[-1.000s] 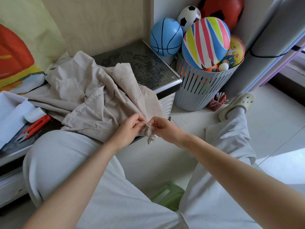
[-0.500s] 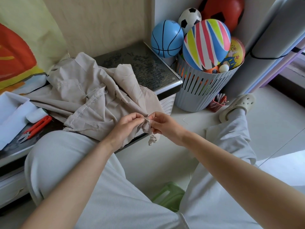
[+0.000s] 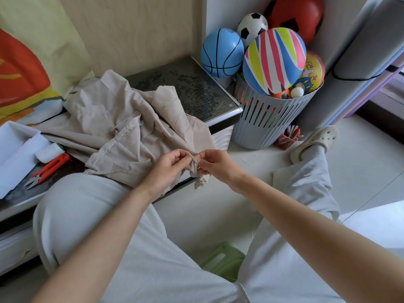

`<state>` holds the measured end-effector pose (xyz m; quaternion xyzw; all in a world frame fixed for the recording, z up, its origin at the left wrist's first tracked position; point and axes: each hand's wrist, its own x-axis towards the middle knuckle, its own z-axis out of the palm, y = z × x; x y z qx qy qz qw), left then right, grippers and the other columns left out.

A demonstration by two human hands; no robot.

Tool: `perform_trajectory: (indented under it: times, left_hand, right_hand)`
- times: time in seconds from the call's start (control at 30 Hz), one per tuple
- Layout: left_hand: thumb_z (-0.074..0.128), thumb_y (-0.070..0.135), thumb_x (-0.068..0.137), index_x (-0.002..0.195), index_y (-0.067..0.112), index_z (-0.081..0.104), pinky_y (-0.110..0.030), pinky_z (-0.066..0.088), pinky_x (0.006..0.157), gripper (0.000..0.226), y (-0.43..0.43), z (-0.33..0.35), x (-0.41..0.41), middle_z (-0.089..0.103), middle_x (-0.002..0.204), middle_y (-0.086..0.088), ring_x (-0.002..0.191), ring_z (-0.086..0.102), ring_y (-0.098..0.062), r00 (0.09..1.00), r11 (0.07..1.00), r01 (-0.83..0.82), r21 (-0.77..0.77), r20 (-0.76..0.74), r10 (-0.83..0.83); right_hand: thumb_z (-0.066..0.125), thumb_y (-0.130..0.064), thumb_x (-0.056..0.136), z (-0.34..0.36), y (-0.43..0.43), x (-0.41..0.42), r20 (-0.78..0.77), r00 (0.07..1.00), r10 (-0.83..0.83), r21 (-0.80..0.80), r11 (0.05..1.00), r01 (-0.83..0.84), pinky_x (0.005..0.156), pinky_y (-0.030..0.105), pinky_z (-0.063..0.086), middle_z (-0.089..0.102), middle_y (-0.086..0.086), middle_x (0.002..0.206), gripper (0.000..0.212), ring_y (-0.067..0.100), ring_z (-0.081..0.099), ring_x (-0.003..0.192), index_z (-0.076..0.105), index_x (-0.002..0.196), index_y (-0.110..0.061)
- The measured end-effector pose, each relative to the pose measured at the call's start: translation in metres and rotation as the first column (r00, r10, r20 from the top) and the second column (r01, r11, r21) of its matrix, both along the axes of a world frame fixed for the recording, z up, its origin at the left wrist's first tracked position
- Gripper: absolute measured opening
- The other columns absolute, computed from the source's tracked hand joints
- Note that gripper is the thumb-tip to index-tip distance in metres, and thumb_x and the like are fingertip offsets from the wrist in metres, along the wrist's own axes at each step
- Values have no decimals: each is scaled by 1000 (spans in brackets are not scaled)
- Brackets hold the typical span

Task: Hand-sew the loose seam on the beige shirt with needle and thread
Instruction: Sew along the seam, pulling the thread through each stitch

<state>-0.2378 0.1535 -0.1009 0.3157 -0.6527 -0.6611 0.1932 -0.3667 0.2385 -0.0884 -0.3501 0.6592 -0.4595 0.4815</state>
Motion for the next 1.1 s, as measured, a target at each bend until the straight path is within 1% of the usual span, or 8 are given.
perform_trajectory:
  times: [0.23, 0.4, 0.57, 0.67, 0.77, 0.83, 0.9, 1.1]
  left_hand:
    - [42, 4, 99, 87, 8, 58, -18, 45, 80, 20, -1, -8, -3, 60, 82, -6, 78, 57, -6, 1000, 995, -25, 100, 11, 24]
    - [40, 5, 99, 95, 2, 60, -25, 46, 87, 21, -5, -10, -1, 65, 82, -8, 81, 61, -13, 999, 983, -36, 177, -18, 39]
    - [43, 8, 99, 114, -11, 55, -18, 48, 80, 26, -3, -11, -2, 63, 88, -17, 85, 61, -15, 998, 996, 31, 88, 45, -35]
    - [42, 8, 100, 104, -3, 57, -12, 45, 70, 19, -1, -9, -3, 63, 78, -3, 72, 60, 0, 999, 998, 6, 67, 44, -9]
    - [48, 16, 98, 82, 9, 47, -15, 37, 57, 17, -2, -10, -5, 54, 55, 12, 53, 49, 0, 999, 993, -42, 108, 38, 38]
    - [53, 23, 95, 79, 12, 43, -21, 30, 54, 22, -5, -13, -4, 49, 56, 6, 55, 39, -9, 997, 995, -60, 79, 45, 57]
    - [46, 14, 97, 80, 13, 44, -25, 29, 54, 18, -6, -15, -3, 48, 64, -5, 58, 38, -15, 995, 994, -88, 63, 53, 85]
    - [40, 5, 100, 81, 13, 44, -17, 32, 49, 22, -3, -14, -4, 42, 65, -4, 50, 38, -6, 986, 986, -160, 35, 49, 158]
  right_hand:
    - [55, -12, 92, -3, 2, 4, -458, 888, -25, -53, 999, 1, 78, 13, 40, 51, -5, 109, 23, 7, 53, 96, 61, 113, -20]
    - [67, -19, 85, 0, 7, 8, -570, 819, -60, -245, 964, -99, 98, 19, 33, 55, -3, 111, 20, 10, 47, 111, 66, 105, -24]
    - [70, -14, 82, 4, -2, 12, -503, 855, -129, -261, 965, -9, 86, 9, 33, 54, -7, 98, 13, 11, 50, 101, 63, 77, -24]
    - [67, -10, 85, 8, -3, 15, -423, 894, -150, -305, 952, 15, 86, 6, 34, 58, -5, 101, 14, 7, 54, 101, 61, 75, -19]
    - [56, -8, 93, 14, 5, 21, -196, 972, -131, -360, 932, 53, 86, 24, 48, 69, 0, 96, 18, 12, 64, 97, 53, 78, -18]
    - [48, -10, 97, 16, 10, 25, -72, 990, -125, -365, 927, 91, 71, 42, 50, 69, -2, 76, 19, 25, 67, 80, 47, 80, -17]
    - [40, -11, 101, 13, 16, 28, -2, 993, -120, -331, 937, 113, 58, 41, 46, 58, -10, 57, 19, 22, 58, 60, 41, 81, -14]
    - [31, -24, 102, -23, 39, 20, -251, 965, -73, -12, 997, 72, 56, 25, 31, 45, -13, 60, 26, 10, 37, 57, 37, 77, -21]
